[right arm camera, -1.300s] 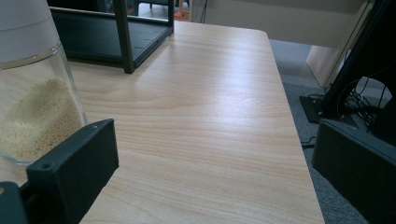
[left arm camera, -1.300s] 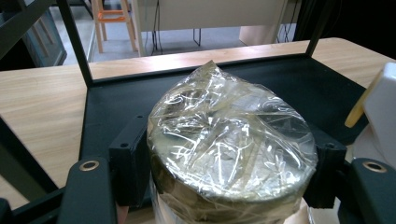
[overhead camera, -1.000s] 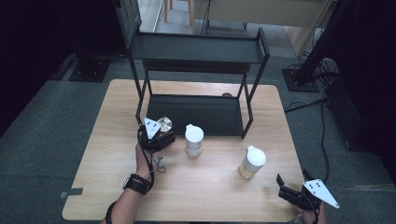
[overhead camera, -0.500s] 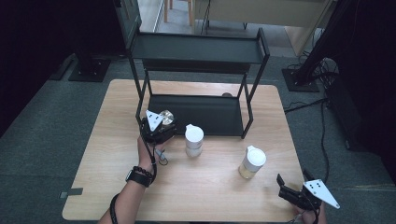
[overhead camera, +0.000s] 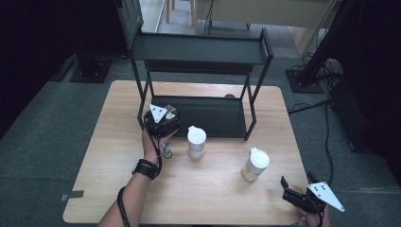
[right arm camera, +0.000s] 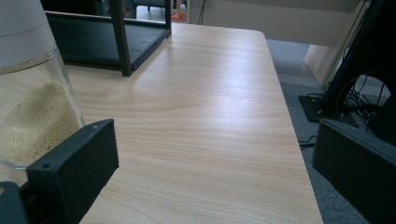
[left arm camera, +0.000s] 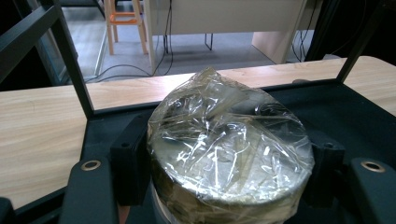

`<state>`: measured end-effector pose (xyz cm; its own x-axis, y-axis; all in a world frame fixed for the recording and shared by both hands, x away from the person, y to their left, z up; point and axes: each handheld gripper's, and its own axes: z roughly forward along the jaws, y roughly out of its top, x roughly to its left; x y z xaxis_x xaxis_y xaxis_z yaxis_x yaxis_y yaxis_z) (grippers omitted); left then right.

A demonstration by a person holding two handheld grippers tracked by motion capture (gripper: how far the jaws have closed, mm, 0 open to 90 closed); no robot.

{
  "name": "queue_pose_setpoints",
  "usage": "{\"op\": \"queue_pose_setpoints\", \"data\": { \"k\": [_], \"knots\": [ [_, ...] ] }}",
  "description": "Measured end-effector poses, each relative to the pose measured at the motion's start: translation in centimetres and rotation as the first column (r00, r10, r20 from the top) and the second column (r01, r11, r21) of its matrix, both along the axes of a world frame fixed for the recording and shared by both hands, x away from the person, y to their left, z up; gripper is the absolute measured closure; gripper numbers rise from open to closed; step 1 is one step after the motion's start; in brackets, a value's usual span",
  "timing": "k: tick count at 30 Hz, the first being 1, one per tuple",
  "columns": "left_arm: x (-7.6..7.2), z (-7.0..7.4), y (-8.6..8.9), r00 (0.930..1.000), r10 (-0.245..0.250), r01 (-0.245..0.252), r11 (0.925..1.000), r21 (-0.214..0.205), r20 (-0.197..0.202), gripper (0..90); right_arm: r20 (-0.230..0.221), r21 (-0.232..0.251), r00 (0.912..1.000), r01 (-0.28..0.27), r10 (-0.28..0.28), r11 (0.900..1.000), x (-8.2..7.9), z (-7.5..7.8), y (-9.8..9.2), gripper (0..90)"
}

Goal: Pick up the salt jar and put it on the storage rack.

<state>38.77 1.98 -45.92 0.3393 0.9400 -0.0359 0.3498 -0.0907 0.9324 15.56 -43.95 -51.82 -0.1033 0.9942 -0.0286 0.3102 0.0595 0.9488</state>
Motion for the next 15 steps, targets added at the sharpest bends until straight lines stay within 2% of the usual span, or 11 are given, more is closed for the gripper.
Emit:
{"op": "queue_pose_setpoints", "data": {
  "k": [6,15],
  "knots": [
    [0.9,-0.2,-0.5,0.9999,0.01,-0.01,0.9997,0.021,-0.002,33.0,0.002,0.002,1.0,-0.001,0.001,1.0,0.0,0.0,0.0,0.2],
    [1.8,-0.1,-0.9,0.9997,0.022,-0.022,0.9995,0.023,0.008,33.3,0.003,0.003,1.0,-0.003,0.003,1.0,0.0,0.0,0.0,0.1]
  ]
}}
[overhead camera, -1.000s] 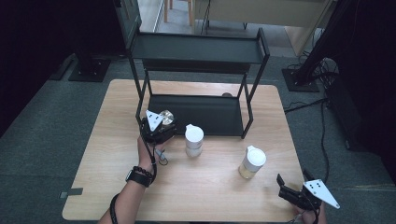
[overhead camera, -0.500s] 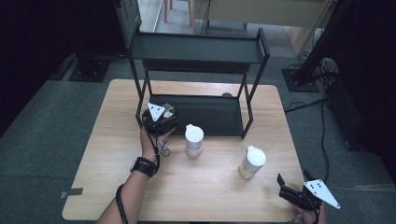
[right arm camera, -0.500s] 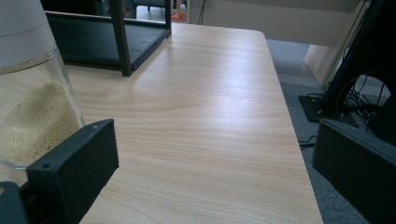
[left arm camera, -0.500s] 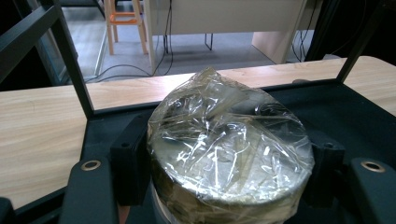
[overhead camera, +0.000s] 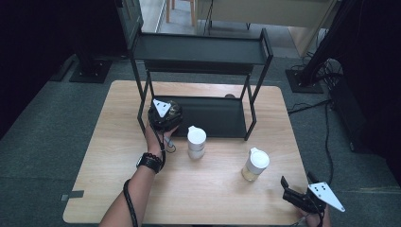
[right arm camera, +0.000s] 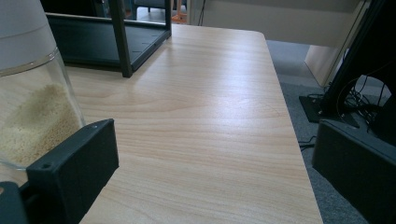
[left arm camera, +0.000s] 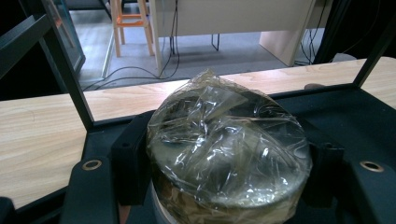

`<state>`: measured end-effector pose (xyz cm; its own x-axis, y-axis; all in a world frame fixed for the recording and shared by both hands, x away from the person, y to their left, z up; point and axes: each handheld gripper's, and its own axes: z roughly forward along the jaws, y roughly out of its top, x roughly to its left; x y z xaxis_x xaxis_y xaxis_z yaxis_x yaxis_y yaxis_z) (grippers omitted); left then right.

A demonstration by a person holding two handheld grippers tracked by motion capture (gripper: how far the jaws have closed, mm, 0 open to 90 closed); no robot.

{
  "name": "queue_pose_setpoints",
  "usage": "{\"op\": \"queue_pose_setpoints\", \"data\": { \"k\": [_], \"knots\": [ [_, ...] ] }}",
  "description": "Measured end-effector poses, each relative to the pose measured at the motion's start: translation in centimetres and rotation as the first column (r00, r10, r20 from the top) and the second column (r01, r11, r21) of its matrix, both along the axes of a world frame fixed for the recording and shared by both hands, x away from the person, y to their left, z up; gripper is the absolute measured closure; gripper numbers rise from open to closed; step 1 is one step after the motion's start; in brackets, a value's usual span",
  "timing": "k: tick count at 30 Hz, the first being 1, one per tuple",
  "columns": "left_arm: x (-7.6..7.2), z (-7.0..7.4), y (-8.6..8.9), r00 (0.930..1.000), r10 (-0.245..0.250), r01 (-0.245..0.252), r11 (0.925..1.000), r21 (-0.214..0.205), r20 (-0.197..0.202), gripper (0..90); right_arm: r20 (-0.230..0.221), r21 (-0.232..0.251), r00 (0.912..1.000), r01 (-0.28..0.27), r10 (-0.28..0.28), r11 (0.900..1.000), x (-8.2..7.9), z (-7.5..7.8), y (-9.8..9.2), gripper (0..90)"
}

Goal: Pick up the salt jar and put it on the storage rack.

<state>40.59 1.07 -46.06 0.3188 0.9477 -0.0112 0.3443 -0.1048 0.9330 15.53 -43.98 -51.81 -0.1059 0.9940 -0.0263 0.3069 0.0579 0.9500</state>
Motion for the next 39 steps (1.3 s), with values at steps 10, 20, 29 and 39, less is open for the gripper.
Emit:
{"op": "queue_pose_setpoints", "data": {
  "k": [10,20,29,39],
  "knots": [
    [0.0,-0.6,-0.1,0.9999,-0.009,0.009,0.9999,0.004,-0.013,33.7,0.0,-0.004,1.0,0.001,-0.001,1.0,0.0,0.0,0.0,0.1],
    [0.1,-1.2,0.0,0.9999,0.01,-0.01,0.9999,0.002,0.004,34.1,-0.001,-0.006,1.0,0.002,-0.002,1.0,0.0,0.0,0.1,0.1],
    [-0.1,-1.2,0.0,1.0,-0.005,0.005,0.9999,0.014,0.005,33.5,0.0,-0.008,1.0,0.001,-0.001,1.0,0.0,0.0,0.1,0.1],
    [-0.2,-1.2,0.0,1.0,0.007,-0.007,0.9999,0.012,-0.007,23.7,-0.001,-0.011,1.0,0.003,-0.003,0.9999,0.0,0.0,0.1,0.1]
  ]
}}
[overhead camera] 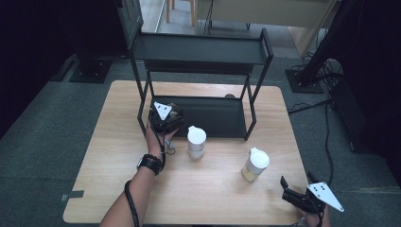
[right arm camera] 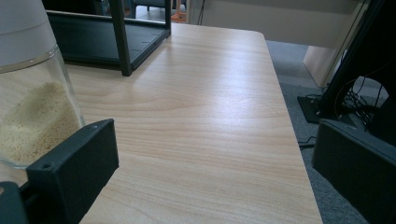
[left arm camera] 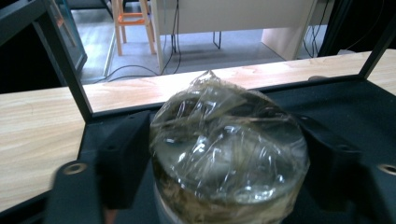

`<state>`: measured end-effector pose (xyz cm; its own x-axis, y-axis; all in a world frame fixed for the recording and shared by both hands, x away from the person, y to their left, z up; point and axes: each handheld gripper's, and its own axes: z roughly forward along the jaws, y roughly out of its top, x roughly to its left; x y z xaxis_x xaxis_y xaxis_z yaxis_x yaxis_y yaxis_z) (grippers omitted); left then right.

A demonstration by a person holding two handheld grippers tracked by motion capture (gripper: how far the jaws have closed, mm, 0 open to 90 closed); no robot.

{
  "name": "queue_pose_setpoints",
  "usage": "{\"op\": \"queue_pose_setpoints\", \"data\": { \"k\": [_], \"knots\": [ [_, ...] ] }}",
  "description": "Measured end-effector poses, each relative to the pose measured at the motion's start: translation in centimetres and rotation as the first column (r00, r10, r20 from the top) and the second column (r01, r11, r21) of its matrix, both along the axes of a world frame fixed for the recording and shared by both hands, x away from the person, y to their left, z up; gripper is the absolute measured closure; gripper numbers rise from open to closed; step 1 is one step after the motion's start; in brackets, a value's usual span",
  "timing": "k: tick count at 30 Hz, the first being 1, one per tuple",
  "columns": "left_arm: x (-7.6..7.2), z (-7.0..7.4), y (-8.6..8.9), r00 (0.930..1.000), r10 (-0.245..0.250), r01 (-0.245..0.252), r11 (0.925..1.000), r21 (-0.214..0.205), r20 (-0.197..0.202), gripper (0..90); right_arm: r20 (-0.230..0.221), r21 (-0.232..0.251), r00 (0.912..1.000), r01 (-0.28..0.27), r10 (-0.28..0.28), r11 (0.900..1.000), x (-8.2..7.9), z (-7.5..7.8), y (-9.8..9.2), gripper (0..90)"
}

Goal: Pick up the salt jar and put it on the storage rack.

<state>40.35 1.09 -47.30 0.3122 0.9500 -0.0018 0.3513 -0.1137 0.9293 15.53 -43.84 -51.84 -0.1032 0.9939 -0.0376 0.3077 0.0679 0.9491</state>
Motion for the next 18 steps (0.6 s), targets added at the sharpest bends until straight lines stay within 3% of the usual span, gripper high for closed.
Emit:
{"op": "queue_pose_setpoints", "data": {
  "k": [3,4,6,10,15,18],
  "knots": [
    [-0.1,-0.1,0.1,0.9995,0.032,-0.032,0.9995,0.008,0.004,18.1,0.0,0.0,1.0,0.0,0.0,1.0,0.0,0.0,0.0,0.1],
    [-0.1,-0.1,0.2,0.9994,0.035,-0.035,0.9994,0.005,0.003,11.4,0.002,0.0,1.0,0.0,0.0,1.0,0.0,0.0,0.0,0.1],
    [-0.1,-0.1,0.4,0.9994,0.035,-0.035,0.9993,-0.009,0.002,11.3,0.003,-0.001,1.0,0.0,0.0,1.0,0.0,0.0,0.0,0.1],
    [-0.3,-0.1,0.2,0.9999,-0.01,0.01,0.9999,-0.009,-0.008,5.1,0.003,-0.004,1.0,0.0,0.0,1.0,0.0,0.0,0.0,0.1],
    [-0.8,0.1,0.4,0.9999,-0.014,0.014,0.9998,-0.016,0.005,2.8,0.003,-0.006,1.0,-0.001,0.001,1.0,0.0,0.0,0.0,0.1],
    [-1.1,0.1,0.4,0.9998,-0.017,0.017,0.9998,0.012,0.007,1.5,0.003,-0.006,1.0,-0.001,0.001,1.0,-0.1,0.0,0.1,0.1]
  ]
}}
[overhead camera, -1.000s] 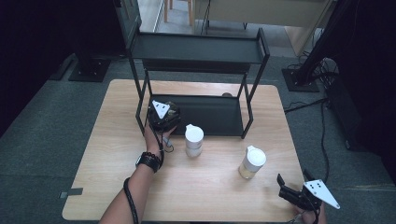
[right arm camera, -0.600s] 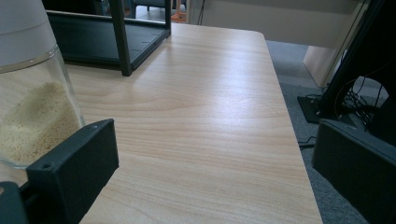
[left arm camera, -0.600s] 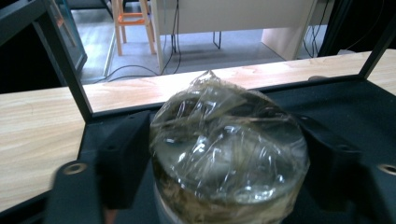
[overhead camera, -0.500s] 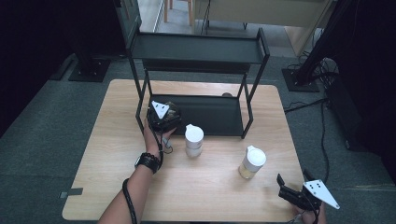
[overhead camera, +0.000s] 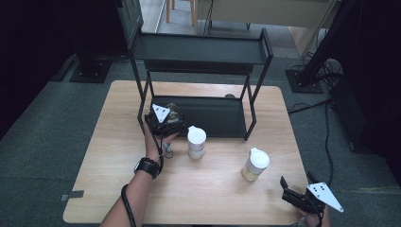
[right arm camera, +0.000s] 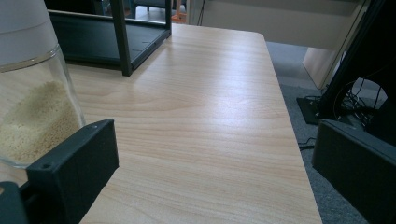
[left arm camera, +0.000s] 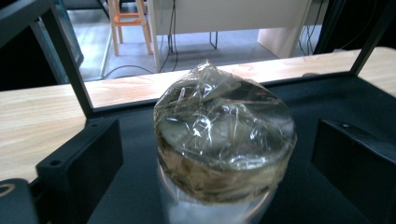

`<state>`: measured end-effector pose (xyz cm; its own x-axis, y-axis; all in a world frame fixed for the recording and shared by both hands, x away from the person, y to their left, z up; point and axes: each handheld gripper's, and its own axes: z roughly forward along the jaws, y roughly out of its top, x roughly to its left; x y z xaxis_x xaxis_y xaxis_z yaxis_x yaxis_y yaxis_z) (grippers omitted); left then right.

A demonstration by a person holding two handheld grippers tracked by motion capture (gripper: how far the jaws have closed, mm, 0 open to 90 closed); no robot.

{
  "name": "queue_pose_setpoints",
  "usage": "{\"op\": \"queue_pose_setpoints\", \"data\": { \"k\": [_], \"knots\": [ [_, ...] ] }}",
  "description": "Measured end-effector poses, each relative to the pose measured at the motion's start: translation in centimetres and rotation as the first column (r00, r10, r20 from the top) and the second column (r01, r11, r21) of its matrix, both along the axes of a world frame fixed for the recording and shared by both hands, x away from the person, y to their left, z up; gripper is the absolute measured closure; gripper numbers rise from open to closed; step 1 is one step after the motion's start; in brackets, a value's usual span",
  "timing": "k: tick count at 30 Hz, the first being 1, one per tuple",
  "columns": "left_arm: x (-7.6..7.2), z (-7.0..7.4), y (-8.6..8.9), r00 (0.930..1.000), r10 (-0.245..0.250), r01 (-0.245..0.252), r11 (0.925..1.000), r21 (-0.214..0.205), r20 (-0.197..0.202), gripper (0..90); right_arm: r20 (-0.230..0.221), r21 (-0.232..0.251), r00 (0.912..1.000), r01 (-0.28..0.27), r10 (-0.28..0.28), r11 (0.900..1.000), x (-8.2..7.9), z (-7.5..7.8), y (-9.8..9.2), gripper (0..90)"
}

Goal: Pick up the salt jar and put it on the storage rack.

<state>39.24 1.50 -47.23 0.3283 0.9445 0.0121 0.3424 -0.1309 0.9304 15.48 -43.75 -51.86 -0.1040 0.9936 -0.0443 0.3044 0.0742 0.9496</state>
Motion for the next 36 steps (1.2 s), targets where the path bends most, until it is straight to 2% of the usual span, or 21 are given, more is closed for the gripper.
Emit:
{"op": "queue_pose_setpoints", "data": {
  "k": [13,27,36],
  "knots": [
    [-1.3,-0.3,0.7,0.9998,-0.021,0.021,0.9998,-0.002,0.001,0.0,0.002,-0.021,1.0,-0.002,0.002,0.9998,0.0,0.0,0.2,0.1],
    [-2.9,-0.7,0.2,0.9976,-0.069,0.069,0.9975,0.016,-0.01,0.1,0.003,-0.017,1.0,-0.001,0.001,0.9999,0.0,0.0,0.2,0.1],
    [-3.8,-1.2,0.1,0.9973,-0.072,0.072,0.9971,0.023,-0.015,0.1,0.004,-0.017,1.0,0.0,0.0,0.9999,-0.1,0.0,0.2,0.1]
  ]
}}
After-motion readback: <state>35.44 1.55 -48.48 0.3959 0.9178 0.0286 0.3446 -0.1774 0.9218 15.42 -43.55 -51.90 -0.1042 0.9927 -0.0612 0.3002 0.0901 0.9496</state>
